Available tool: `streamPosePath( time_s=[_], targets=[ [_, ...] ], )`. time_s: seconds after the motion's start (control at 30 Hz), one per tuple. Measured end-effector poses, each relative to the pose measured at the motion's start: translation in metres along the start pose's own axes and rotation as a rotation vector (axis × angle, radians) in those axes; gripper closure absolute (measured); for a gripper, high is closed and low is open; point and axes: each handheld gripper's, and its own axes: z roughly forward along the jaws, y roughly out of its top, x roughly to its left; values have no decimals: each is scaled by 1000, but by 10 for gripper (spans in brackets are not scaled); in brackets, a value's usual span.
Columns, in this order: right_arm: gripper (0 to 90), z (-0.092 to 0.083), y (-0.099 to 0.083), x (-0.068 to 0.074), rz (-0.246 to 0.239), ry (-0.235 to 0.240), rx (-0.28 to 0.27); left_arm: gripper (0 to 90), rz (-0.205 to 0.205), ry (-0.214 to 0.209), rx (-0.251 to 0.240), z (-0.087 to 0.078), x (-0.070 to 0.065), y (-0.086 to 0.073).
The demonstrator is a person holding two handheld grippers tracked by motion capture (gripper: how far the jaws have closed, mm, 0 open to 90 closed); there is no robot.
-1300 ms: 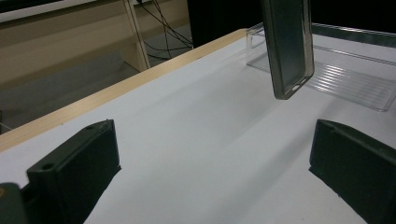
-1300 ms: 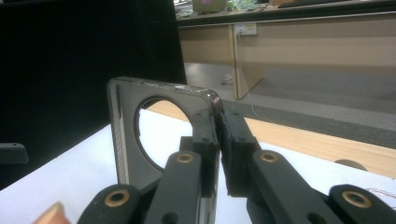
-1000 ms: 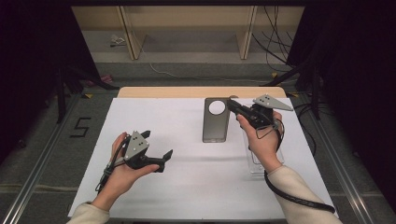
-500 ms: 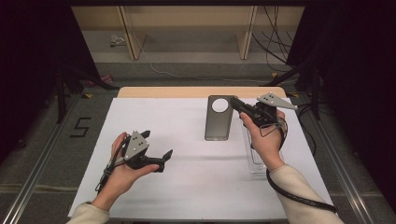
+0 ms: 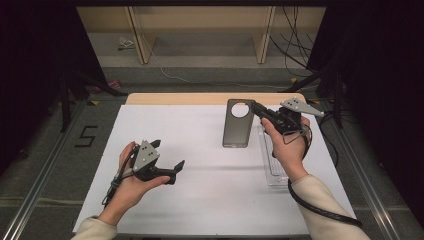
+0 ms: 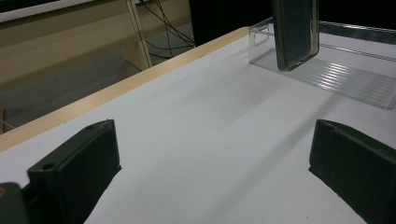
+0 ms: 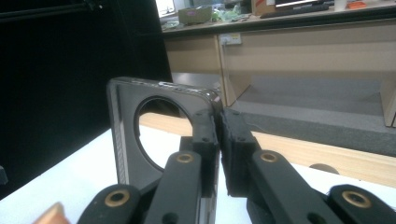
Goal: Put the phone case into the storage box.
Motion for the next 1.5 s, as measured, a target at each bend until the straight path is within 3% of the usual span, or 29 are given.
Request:
streamPosePath(
  time_s=[1.5],
  targets=[
    [855,-14,13,-23,0,-72,-43,13,-2,4,2,0,1,0]
  ],
)
